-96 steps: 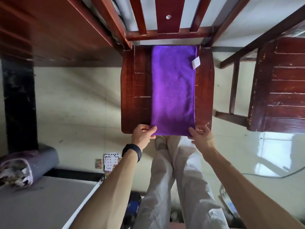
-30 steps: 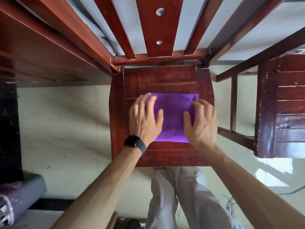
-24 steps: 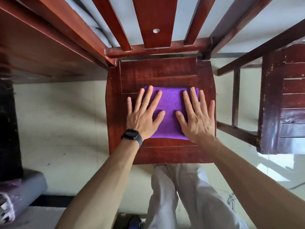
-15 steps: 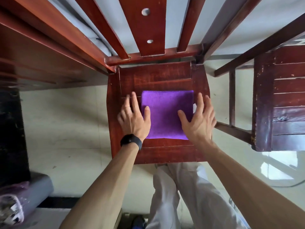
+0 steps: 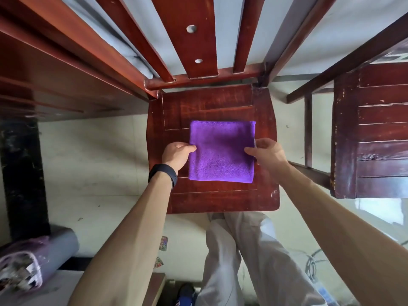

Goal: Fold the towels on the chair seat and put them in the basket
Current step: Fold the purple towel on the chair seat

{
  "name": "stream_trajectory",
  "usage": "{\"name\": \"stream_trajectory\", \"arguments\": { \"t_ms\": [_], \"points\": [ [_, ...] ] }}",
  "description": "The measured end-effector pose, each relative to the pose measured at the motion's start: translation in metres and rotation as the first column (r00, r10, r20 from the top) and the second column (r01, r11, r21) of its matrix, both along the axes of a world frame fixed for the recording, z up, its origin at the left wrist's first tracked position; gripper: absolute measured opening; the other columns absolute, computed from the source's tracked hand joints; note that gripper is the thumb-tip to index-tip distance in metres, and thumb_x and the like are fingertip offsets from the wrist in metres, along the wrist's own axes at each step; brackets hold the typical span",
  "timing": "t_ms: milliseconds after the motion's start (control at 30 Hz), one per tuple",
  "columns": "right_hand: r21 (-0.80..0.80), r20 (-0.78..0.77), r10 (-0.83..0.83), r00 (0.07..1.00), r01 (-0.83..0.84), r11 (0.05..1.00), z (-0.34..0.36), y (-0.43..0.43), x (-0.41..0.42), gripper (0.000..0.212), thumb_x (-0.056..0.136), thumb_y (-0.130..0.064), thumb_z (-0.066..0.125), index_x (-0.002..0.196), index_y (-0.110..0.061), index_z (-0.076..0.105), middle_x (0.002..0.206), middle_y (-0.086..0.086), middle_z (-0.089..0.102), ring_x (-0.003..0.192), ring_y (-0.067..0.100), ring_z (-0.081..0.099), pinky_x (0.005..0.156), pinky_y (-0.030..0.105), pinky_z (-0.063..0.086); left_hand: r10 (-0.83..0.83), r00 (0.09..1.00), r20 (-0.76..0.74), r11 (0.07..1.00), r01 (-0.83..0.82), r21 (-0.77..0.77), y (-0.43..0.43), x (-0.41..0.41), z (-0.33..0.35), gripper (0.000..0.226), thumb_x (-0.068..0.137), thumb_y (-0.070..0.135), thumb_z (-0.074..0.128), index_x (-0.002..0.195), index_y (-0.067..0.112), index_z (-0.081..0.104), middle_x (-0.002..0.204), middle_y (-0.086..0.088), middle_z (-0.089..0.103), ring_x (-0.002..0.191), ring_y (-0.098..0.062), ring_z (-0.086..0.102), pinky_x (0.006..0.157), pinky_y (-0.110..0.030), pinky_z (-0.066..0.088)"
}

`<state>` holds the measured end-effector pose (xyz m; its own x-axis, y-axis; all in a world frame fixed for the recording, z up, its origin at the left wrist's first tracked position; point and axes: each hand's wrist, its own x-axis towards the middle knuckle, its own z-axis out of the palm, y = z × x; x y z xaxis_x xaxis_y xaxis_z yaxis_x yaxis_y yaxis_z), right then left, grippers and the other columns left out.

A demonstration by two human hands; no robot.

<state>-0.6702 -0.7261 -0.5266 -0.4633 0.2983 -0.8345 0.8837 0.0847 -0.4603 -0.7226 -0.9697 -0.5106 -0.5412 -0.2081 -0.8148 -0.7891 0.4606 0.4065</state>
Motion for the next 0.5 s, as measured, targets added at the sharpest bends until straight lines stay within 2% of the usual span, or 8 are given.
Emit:
{"name": "stream_trajectory", "arguments": {
  "t_ms": [67,133,200,233,267,333,433,500],
  "points": [
    [-0.043,-0.043,-0.018,0.999,0.016,0.999,0.003,0.001,0.006,0.021,0.080,-0.022,0.079,0.093,-0.026,0.064,0.097,-0.002,0.071,0.089,0.021,0.070,0.082,0.040,0.059,0.024,1.000,-0.002,0.999,-0.024,0.047,-0.004,0.001,0.001,0.005,0.084,0.020,0.072,0.085,0.020,0.067,0.100,-0.007,0.072,0.094,-0.025,0.066,0.072,-0.027,0.044],
    [-0.109,-0.051,-0.053,0.997,0.047,0.993,0.011,0.003,0.014,0.028,0.084,-0.017,0.077,0.107,-0.017,0.061,0.101,0.003,0.070,0.093,0.024,0.070,0.084,0.044,0.059,0.042,0.999,-0.005,0.995,-0.041,0.089,-0.006,0.004,0.009,0.013,0.084,0.018,0.073,0.094,0.017,0.065,0.107,-0.008,0.071,0.094,-0.023,0.067,0.065,-0.024,0.045],
    [-0.171,-0.040,-0.087,0.995,0.079,0.982,0.021,0.008,0.023,0.037,0.086,-0.012,0.076,0.119,-0.013,0.059,0.105,0.006,0.068,0.096,0.025,0.069,0.079,0.039,0.058,0.057,0.998,0.020,0.984,-0.060,0.167,-0.005,0.007,0.026,0.017,0.087,0.013,0.071,0.102,0.015,0.065,0.104,-0.006,0.070,0.091,-0.022,0.064,0.061,-0.016,0.048],
    [-0.214,-0.031,-0.112,0.993,0.103,0.971,0.030,0.011,0.027,0.040,0.086,-0.009,0.075,0.123,-0.012,0.059,0.109,0.008,0.068,0.097,0.025,0.069,0.078,0.036,0.057,0.058,0.997,0.055,0.975,-0.068,0.211,-0.003,0.009,0.036,0.015,0.088,0.013,0.070,0.101,0.017,0.067,0.100,-0.004,0.071,0.091,-0.021,0.063,0.067,-0.017,0.048],
    [-0.262,-0.018,-0.139,0.990,0.129,0.956,0.041,0.016,0.032,0.040,0.087,-0.006,0.073,0.126,-0.010,0.060,0.112,0.011,0.069,0.097,0.025,0.069,0.078,0.035,0.056,0.043,0.994,0.105,0.966,-0.068,0.250,-0.003,0.011,0.048,0.012,0.088,0.014,0.069,0.098,0.020,0.069,0.097,0.001,0.072,0.091,-0.019,0.063,0.076,-0.022,0.044],
    [-0.347,0.013,-0.165,0.986,0.160,0.924,0.068,0.028,0.042,0.039,0.089,-0.001,0.068,0.127,-0.008,0.061,0.115,0.012,0.070,0.094,0.024,0.070,0.080,0.035,0.056,-0.006,0.983,0.182,0.947,-0.053,0.316,0.000,0.017,0.074,0.012,0.087,0.015,0.069,0.098,0.021,0.072,0.095,0.006,0.074,0.089,-0.015,0.065,0.085,-0.032,0.036],
    [-0.427,0.003,-0.180,0.984,0.164,0.889,0.129,0.051,0.062,0.036,0.091,-0.001,0.065,0.124,-0.013,0.062,0.113,0.012,0.069,0.093,0.024,0.067,0.084,0.040,0.057,-0.032,0.979,0.201,0.912,-0.053,0.406,0.013,0.028,0.120,0.023,0.089,0.012,0.067,0.111,0.017,0.072,0.106,-0.001,0.074,0.095,-0.018,0.066,0.092,-0.033,0.043],
    [-0.440,-0.042,-0.231,0.972,0.189,0.878,0.179,0.065,0.076,0.034,0.091,-0.002,0.065,0.121,-0.017,0.063,0.108,0.009,0.071,0.093,0.024,0.067,0.086,0.043,0.056,-0.046,0.983,0.175,0.874,-0.046,0.484,0.029,0.033,0.161,0.027,0.091,0.009,0.064,0.116,0.016,0.069,0.109,-0.004,0.073,0.095,-0.019,0.068,0.088,-0.033,0.050]
  ]
}}
